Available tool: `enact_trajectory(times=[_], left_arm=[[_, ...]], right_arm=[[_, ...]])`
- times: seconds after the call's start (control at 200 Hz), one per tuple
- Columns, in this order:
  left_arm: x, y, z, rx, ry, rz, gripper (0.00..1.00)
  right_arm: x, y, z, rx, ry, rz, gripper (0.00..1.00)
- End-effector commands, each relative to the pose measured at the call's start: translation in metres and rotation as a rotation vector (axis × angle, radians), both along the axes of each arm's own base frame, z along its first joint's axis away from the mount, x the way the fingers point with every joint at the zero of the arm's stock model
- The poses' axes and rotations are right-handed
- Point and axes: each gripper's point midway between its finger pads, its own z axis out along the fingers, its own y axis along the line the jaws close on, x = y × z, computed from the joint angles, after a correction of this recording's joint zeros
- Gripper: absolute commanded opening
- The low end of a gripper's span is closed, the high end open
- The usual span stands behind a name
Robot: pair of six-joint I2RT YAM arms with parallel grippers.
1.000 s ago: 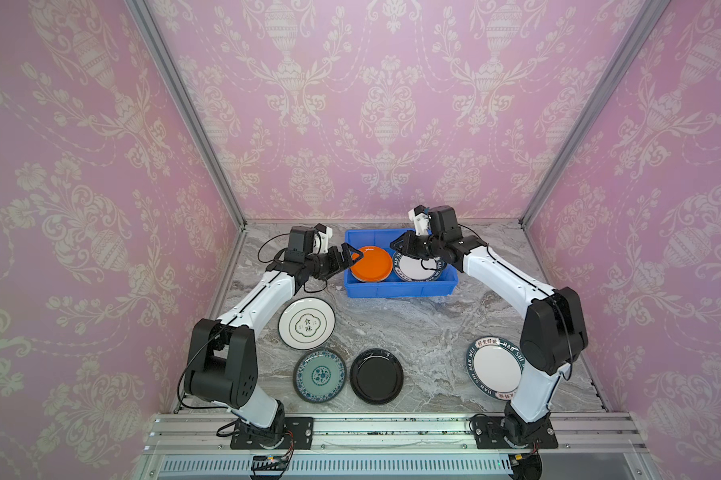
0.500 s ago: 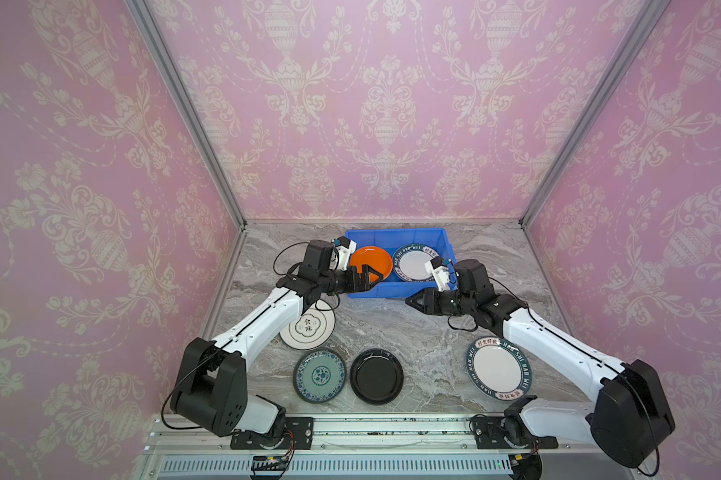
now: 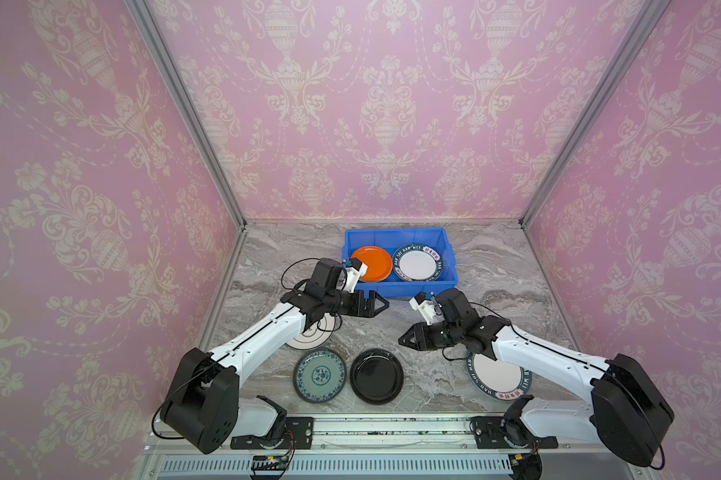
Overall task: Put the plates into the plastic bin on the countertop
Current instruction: 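Lower the right gripper to the black plate's rim and close it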
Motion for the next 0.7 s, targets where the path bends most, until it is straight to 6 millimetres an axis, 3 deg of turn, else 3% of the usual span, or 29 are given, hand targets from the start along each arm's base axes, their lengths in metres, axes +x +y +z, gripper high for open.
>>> enact_trajectory(times=[0.0,0.235,0.695], left_arm=[[-0.008,0.0,-0.003,0.005,-0.009,-0.026,0.99],[-0.007,0.0,-0.01,0.01,0.003,-0.023,0.99],[-0.004,-0.002,-0.019,0.012,0.019,-0.019,0.99]], right_arm=[[-0.014,0.01,-0.022,-0.015,0.078,0.03,0.33],[-0.027,0.007,-0.056,-0.095,0.172,0.028,0.35],[-0.041,0.009,-0.084,-0.108,0.289,0.041,0.31]])
